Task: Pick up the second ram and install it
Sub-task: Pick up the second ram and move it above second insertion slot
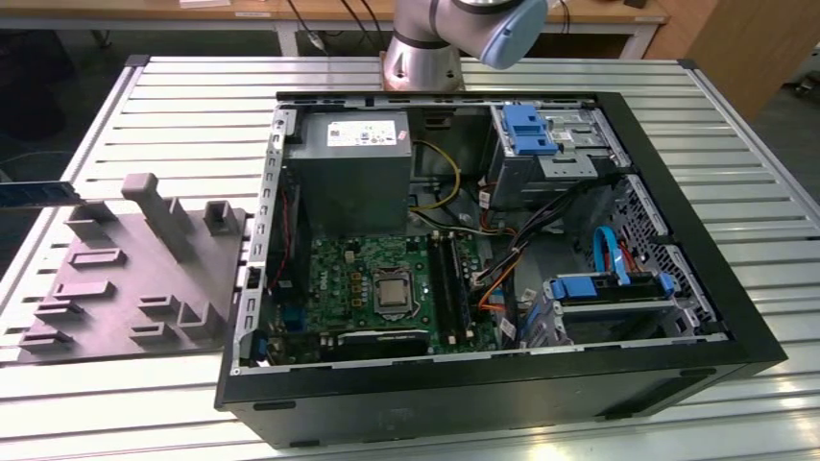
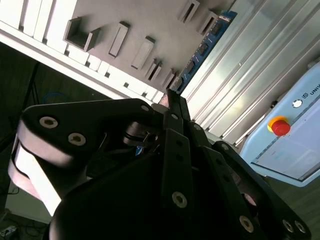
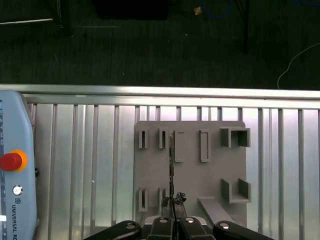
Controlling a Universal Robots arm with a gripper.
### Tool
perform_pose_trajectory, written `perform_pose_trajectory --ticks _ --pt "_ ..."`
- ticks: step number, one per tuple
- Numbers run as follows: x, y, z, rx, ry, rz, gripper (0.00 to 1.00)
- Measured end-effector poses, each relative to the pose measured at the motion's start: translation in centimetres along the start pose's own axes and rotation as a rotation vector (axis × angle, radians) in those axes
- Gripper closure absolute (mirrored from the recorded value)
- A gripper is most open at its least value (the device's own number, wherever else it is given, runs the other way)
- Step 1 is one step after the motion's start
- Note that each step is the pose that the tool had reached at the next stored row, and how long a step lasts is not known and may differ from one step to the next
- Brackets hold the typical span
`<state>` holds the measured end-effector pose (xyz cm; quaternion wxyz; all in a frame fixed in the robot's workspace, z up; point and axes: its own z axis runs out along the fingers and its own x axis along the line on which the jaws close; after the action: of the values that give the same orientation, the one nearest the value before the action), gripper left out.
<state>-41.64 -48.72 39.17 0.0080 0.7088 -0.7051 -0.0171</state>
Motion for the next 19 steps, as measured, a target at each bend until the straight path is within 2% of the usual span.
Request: perform_pose_trajectory --ticks 8,19 --pt "0.01 -1.31 -0.04 0.0000 -0.0001 0.000 0.89" --pt "0.02 -3.73 -0.13 0.0000 0.0000 0.000 0.89"
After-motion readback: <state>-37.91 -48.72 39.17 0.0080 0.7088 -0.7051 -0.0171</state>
